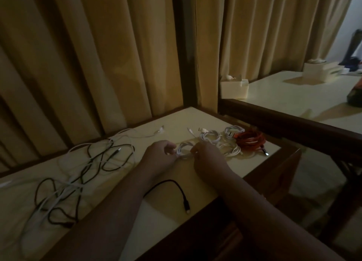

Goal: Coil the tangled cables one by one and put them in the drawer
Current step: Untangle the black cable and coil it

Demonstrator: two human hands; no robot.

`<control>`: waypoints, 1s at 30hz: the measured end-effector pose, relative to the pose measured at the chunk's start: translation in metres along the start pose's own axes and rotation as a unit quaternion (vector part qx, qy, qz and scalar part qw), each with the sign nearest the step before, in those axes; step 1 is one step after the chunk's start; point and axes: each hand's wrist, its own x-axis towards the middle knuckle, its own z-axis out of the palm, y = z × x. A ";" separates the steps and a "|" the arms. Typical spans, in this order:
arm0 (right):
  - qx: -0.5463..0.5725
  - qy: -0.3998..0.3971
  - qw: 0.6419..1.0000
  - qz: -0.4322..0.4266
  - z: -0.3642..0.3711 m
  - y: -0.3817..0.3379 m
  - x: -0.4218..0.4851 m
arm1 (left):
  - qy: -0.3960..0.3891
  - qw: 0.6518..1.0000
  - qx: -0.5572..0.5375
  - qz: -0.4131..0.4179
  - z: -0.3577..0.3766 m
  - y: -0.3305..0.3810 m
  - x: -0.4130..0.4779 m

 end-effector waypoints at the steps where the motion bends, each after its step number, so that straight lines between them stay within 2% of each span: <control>1: -0.024 -0.007 1.000 -0.004 0.001 0.001 0.001 | -0.002 1.000 0.004 0.005 0.000 0.001 0.000; 6: -0.004 -0.018 1.000 0.002 -0.002 0.002 -0.002 | -0.004 1.000 0.004 0.004 -0.003 0.005 -0.006; 11: 0.076 0.057 0.995 -0.034 -0.014 -0.007 -0.025 | 0.008 1.000 -0.017 0.016 -0.030 0.002 -0.029; 12: 0.098 0.035 0.994 -0.043 -0.017 -0.010 -0.033 | -0.010 0.999 -0.038 0.013 -0.039 0.000 -0.038; 14: 0.135 -0.086 0.986 -0.051 -0.022 -0.018 -0.049 | -0.071 0.995 -0.077 -0.001 -0.059 -0.004 -0.064; 16: 0.070 -0.214 0.972 -0.063 -0.024 -0.027 -0.060 | -0.120 0.992 -0.050 -0.001 -0.075 -0.008 -0.089; 17: 0.024 -0.247 0.966 -0.080 -0.020 -0.031 -0.063 | -0.130 0.991 -0.014 0.003 -0.080 -0.012 -0.101; 19: -0.026 -0.240 0.964 -0.112 -0.014 -0.037 -0.066 | -0.136 0.989 0.064 0.004 -0.084 -0.015 -0.119; 21: -0.007 -0.211 0.969 -0.131 -0.006 -0.041 -0.066 | -0.109 0.988 0.105 -0.011 -0.080 -0.018 -0.132; 23: 0.052 -0.205 0.967 -0.145 -0.001 -0.047 -0.068 | -0.034 0.992 0.120 -0.026 -0.075 -0.021 -0.143; 26: 0.180 -0.246 0.941 -0.143 0.004 -0.065 -0.069 | 0.062 0.992 0.103 -0.036 -0.077 -0.034 -0.152; 30: 0.285 -0.268 0.913 -0.115 0.010 -0.091 -0.069 | 0.116 0.989 0.064 -0.063 -0.093 -0.045 -0.162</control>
